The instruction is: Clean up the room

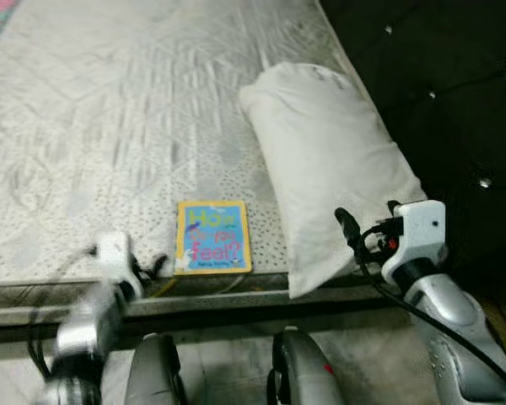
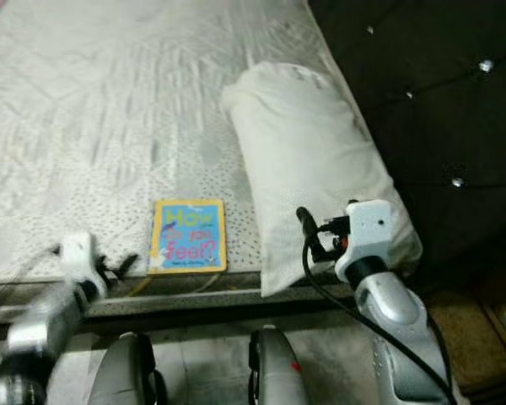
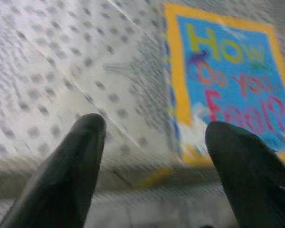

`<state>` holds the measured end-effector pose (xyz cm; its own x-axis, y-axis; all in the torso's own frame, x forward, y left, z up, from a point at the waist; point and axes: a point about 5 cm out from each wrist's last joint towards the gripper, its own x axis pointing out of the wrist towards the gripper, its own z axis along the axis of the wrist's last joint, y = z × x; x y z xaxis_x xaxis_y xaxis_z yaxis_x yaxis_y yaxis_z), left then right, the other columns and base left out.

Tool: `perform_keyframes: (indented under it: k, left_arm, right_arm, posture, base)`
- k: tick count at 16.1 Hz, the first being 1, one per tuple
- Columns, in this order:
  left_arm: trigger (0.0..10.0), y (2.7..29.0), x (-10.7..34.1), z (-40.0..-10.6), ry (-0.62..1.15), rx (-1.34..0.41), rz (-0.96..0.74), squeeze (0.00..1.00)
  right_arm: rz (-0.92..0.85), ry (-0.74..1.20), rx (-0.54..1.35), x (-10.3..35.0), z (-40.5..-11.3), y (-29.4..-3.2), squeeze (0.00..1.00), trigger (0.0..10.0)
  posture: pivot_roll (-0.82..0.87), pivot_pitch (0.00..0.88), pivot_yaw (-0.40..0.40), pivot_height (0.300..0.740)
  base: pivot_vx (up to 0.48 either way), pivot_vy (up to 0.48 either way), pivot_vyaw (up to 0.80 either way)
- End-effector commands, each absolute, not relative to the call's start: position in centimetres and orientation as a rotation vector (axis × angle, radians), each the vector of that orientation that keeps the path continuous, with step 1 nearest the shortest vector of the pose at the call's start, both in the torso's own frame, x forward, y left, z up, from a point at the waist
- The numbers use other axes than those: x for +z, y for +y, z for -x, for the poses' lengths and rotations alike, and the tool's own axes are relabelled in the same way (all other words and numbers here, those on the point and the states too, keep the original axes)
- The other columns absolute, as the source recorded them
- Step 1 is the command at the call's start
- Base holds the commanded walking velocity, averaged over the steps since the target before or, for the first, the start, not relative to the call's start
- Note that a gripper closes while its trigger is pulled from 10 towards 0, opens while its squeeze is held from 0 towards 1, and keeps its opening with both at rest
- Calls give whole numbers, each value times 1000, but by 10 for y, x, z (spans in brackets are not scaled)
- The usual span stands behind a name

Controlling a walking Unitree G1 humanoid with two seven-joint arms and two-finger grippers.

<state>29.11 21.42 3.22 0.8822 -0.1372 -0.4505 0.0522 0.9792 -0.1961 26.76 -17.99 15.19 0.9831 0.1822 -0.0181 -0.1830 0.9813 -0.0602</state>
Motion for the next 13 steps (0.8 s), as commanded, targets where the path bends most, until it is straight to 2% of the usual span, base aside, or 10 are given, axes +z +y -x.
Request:
perform_keyframes:
  k: [1, 5, 9, 13]
  left_arm:
    - [10000, 204, 30, -286, 502, -141, 185, 1000]
    - [10000, 185, 25, -293, 567, -203, 211, 1000]
    - [10000, 167, 26, -309, 612, -265, 214, 1000]
    - [10000, 143, 21, -313, 650, -325, 209, 1000]
  right_arm:
    - [60, 10, 165, 150, -268, -183, 0, 10000]
    - [55, -1, 164, 149, -269, -179, 0, 10000]
    - [71, -12, 136, 153, -265, -188, 0, 10000]
    - [79, -11, 129, 154, -261, -190, 0, 10000]
  posture:
    - [-227, 145, -45, 629]
    - [-242, 150, -44, 629]
    - [-295, 163, -39, 629]
    - [-315, 169, -39, 629]
  base:
    - [0, 0, 0]
    - [0, 0, 0]
    - [0, 0, 0]
    - [0, 0, 0]
